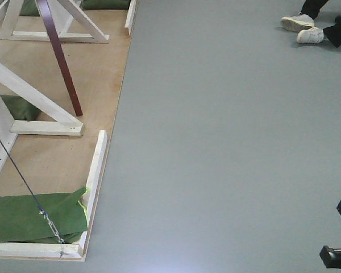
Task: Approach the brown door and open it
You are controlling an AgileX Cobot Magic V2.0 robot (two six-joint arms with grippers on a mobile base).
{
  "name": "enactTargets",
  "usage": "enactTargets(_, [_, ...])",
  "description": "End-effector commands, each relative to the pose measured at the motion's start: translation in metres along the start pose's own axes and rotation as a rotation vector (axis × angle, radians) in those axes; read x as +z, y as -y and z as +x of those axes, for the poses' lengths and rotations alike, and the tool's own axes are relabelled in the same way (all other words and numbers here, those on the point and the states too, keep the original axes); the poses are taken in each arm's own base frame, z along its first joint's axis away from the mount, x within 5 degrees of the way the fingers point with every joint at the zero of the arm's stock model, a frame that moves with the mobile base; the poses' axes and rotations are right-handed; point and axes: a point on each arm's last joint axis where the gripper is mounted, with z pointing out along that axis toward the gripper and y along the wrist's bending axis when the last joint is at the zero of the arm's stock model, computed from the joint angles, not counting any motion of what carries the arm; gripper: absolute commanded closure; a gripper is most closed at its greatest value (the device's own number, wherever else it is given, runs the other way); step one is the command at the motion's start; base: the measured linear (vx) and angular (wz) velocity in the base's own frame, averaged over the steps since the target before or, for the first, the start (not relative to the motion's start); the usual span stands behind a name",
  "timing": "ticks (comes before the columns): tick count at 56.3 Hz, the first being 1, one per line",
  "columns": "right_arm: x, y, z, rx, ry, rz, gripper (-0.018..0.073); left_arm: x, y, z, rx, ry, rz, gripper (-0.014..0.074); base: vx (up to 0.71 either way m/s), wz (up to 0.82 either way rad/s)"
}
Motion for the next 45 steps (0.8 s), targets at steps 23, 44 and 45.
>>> enactTargets(23, [-0.0001, 0.0005, -0.0057, -0.01, 0.076, 0.006, 0.0559, -0.0035, 0.0004, -0.0163, -0.009, 0.122, 0.008, 0.0603, 0.0, 0.0])
enactTargets(44, [-0.0001, 0.0005, -0.0057, -0.01, 0.076, 0.006, 0.0559, -0.0035, 0.0004, -0.0163, -0.009, 0.122, 0.008, 0.0603, 0.0, 0.0])
enactTargets(45, [-0.0001, 0.0005, -0.0057, -0.01, 0.076, 0.006, 0.0559, -0.0035, 0.0004, -0.0163, -0.009, 0.122, 0.008, 0.0603, 0.03, 0.0])
